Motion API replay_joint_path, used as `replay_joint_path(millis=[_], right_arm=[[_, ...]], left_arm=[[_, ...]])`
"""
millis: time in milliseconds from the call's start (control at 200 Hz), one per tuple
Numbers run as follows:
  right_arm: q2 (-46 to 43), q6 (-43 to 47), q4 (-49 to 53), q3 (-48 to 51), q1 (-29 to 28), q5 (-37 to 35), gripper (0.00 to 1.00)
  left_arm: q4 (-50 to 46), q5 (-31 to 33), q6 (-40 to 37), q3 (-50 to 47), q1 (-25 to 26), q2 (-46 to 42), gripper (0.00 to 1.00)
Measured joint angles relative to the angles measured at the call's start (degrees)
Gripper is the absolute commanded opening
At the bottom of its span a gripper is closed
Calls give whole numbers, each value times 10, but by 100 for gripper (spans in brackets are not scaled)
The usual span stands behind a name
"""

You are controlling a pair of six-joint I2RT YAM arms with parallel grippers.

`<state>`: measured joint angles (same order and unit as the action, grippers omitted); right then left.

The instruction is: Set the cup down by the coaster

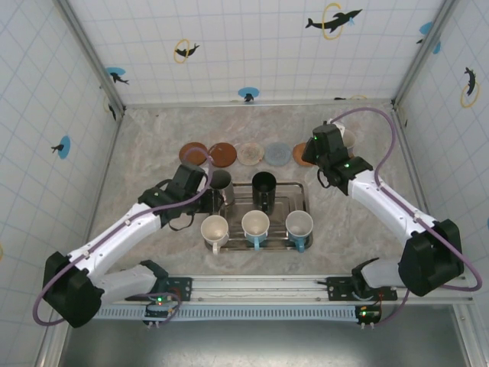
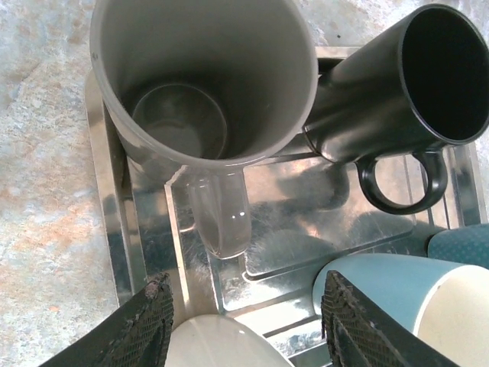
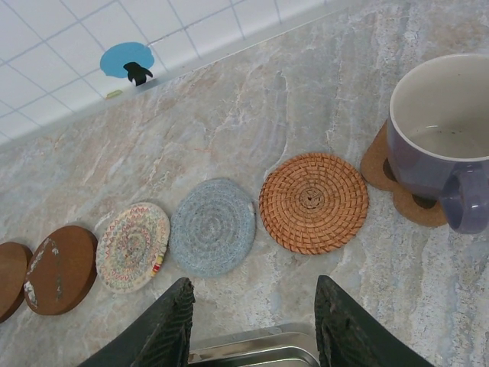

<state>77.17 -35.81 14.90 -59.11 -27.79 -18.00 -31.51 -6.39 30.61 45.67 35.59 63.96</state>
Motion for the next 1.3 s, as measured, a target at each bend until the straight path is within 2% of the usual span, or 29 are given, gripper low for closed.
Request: replay_joint_path(millis=[516, 791, 1302], right_arm=[[0, 1, -1, 2, 0, 0, 45], [0, 0, 0, 2, 2, 1, 45], [0, 0, -9, 11, 16, 11, 45]], left_arm=[[34, 24, 10, -2, 0, 79, 41], [38, 41, 10, 9, 1, 106, 33], [42, 61, 9, 36, 7, 144, 27]])
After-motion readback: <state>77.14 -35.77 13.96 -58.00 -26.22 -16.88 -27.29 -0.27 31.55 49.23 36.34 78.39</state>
